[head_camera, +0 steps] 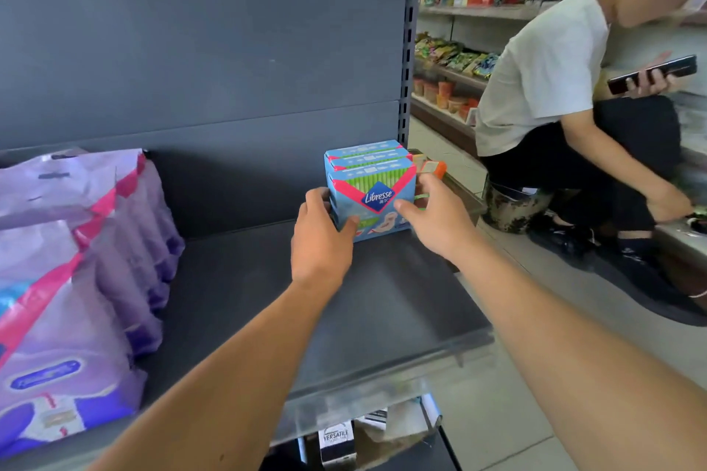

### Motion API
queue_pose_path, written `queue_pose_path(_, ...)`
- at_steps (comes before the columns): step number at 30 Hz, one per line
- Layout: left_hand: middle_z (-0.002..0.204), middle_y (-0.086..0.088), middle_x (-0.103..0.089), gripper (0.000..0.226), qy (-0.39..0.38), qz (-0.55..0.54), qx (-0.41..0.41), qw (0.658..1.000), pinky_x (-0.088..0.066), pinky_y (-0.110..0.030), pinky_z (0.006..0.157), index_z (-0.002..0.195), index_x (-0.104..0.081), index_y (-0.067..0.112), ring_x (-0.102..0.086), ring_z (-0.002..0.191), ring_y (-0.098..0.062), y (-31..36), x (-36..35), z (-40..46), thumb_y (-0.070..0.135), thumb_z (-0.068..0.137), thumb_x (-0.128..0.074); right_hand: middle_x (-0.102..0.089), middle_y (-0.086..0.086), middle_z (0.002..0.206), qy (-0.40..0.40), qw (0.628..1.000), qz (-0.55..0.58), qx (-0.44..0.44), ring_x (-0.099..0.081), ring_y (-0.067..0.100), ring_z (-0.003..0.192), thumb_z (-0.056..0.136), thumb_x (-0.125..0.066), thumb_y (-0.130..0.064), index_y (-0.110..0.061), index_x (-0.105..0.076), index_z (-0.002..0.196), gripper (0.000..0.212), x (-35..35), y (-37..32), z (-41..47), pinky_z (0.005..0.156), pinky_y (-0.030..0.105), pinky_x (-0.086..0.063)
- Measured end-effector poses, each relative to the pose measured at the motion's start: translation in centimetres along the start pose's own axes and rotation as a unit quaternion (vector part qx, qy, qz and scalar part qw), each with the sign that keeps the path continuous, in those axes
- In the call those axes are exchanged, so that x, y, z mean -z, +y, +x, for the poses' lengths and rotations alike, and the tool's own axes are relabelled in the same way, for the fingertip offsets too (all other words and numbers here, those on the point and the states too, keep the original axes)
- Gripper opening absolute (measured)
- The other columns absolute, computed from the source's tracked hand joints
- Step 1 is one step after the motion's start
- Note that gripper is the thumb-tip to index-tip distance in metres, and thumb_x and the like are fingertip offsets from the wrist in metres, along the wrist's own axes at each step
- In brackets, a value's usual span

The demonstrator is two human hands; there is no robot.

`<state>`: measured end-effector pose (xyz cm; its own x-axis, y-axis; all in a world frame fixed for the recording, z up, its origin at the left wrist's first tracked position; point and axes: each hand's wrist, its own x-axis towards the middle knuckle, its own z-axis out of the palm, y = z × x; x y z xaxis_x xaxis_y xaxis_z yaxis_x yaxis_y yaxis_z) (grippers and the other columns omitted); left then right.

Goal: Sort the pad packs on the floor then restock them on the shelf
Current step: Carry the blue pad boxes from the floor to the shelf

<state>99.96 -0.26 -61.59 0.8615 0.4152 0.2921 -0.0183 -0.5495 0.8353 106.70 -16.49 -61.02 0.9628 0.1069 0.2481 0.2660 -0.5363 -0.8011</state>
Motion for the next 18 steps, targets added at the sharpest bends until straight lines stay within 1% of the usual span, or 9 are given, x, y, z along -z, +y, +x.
queue_pose_path(2, 0.117, 0.007, -0.06, 0.044, -0.004, 0.003, -0.009, 1.0, -0.052, -0.034, 0.085, 0.118, -0.046, 0.025, -0.059, 0.102, -0.01, 0.0, -0.2, 0.0, 0.024, 0.083, -0.074, -0.061, -0.006, 0.123, 0.001, 1.0, 0.011, -0.003, -0.06, 0.011, 0.107, 0.093, -0.063, -0.031, -0.019, -0.049, 0.126, 0.038, 0.3, 0.4, -0.1, 0.062, 0.016, -0.042)
queue_pose_path(5, 0.12, 0.005, -0.057, 0.05, -0.007, 0.011, -0.013, 1.0, -0.05, -0.03, 0.083, 0.125, -0.045, 0.023, -0.058, 0.103, -0.011, 0.3, -0.6, -0.2, 0.026, 0.084, -0.074, -0.058, -0.008, 0.131, -0.032, 0.999, 0.041, -0.004, -0.055, 0.008, 0.116, 0.096, -0.058, -0.031, -0.024, -0.042, 0.137, 0.044, 0.7, 1.0, -0.2, 0.074, 0.021, -0.045)
queue_pose_path(7, 0.128, 0.001, -0.052, 0.055, -0.006, 0.025, -0.014, 1.0, -0.049, -0.031, 0.086, 0.133, -0.042, 0.021, -0.057, 0.109, -0.015, 0.6, -0.9, -0.3, 0.025, 0.087, -0.071, -0.058, -0.008, 0.129, -0.058, 0.998, 0.039, -0.006, -0.055, 0.007, 0.114, 0.098, -0.055, -0.028, -0.024, -0.044, 0.136, 0.04, 0.6, 1.0, -0.1, 0.071, 0.016, -0.043)
queue_pose_path(9, 0.129, -0.001, -0.053, 0.053, -0.012, 0.053, -0.01, 0.998, -0.046, -0.03, 0.085, 0.136, -0.042, 0.02, -0.056, 0.112, -0.019, 0.8, -1.1, -0.2, 0.026, 0.09, -0.067, -0.06, -0.006, 0.127, -0.064, 0.997, 0.046, -0.011, -0.057, 0.008, 0.114, 0.098, -0.054, -0.029, -0.023, -0.046, 0.132, 0.035, 0.3, 1.0, 0.1, 0.068, 0.015, -0.043)
queue_pose_path(13, 0.115, 0.001, -0.064, 0.035, -0.023, 0.072, 0.004, 0.997, -0.051, -0.035, 0.082, 0.123, -0.05, 0.019, -0.061, 0.105, -0.022, 0.7, -1.2, -0.3, 0.03, 0.092, -0.062, -0.061, -0.006, 0.127, -0.076, 0.996, 0.048, -0.015, -0.057, 0.009, 0.116, 0.098, -0.053, -0.031, -0.025, -0.046, 0.132, 0.035, 0.3, 1.1, 0.4, 0.073, 0.02, -0.047)
queue_pose_path(16, 0.114, 0.001, -0.066, 0.03, -0.03, 0.077, 0.014, 0.996, -0.052, -0.036, 0.082, 0.119, -0.053, 0.019, -0.062, 0.102, -0.023, 0.8, -1.0, -0.5, 0.031, 0.093, -0.061, -0.061, -0.005, 0.127, -0.085, 0.996, 0.035, -0.011, -0.058, 0.011, 0.116, 0.098, -0.054, -0.032, -0.025, -0.048, 0.13, 0.034, 0.5, 1.2, 0.4, 0.079, 0.026, -0.049)
queue_pose_path(18, 0.114, -0.001, -0.066, 0.029, -0.039, 0.086, 0.021, 0.995, -0.052, -0.035, 0.08, 0.119, -0.052, 0.019, -0.063, 0.1, -0.024, 1.0, -0.9, -0.5, 0.032, 0.094, -0.06, -0.06, -0.005, 0.128, -0.082, 0.996, 0.022, -0.009, -0.057, 0.01, 0.116, 0.098, -0.053, -0.032, -0.023, -0.048, 0.131, 0.034, 0.7, 1.0, 0.3, 0.076, 0.025, -0.049)
